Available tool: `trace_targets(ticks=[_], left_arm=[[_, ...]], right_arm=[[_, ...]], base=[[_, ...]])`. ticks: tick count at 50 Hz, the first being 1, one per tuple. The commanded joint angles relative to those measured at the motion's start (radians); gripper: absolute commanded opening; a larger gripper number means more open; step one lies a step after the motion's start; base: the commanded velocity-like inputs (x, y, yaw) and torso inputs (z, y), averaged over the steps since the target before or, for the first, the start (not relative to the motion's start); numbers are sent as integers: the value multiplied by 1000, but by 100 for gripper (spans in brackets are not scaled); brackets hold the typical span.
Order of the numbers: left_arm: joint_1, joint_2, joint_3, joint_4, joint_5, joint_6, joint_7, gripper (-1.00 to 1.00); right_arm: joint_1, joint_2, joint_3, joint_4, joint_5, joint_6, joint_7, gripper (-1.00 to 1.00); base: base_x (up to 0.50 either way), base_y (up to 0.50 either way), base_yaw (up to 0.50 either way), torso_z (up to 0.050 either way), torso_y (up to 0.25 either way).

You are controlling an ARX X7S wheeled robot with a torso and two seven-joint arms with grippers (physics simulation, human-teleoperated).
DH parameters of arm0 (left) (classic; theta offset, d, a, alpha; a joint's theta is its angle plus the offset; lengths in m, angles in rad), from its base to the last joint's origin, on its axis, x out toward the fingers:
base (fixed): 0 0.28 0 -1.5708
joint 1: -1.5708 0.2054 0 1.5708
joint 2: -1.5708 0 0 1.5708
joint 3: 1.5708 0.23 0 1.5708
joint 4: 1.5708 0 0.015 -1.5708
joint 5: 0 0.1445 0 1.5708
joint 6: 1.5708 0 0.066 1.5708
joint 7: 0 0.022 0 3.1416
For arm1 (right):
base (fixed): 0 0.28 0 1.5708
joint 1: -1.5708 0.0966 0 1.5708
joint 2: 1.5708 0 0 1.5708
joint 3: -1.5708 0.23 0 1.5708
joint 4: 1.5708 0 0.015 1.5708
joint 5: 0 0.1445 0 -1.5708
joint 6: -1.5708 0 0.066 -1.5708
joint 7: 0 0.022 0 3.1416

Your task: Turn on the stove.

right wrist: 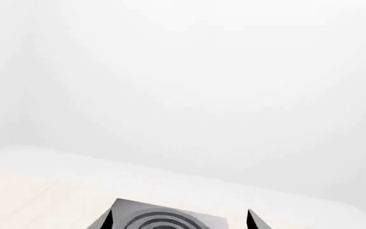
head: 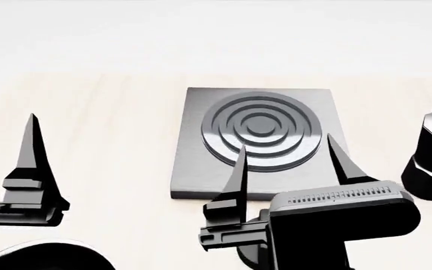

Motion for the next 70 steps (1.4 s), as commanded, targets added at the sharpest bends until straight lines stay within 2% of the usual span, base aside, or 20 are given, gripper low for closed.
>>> trace_targets(ticks=[1,12,28,70], left_arm=[[-5,-3,3,-2,-5,-1,-7,100],[-5,-7,4,-1,-11,-2,-13,100],[-4,-13,8,-12,-17,10,-16,100],[-6,-29,17,-15,-29,17,-36,100]], right_arm=[[8,-11,-1,72,12,18,5,100],[13,-35,33,136,46,25,6,100],[49,-65,41,206,74,155,35,100],[79,-86,99,301,192,314,8,100]], base=[[0,0,0,0,0],[0,0,0,0,0],[0,0,0,0,0],[0,0,0,0,0]])
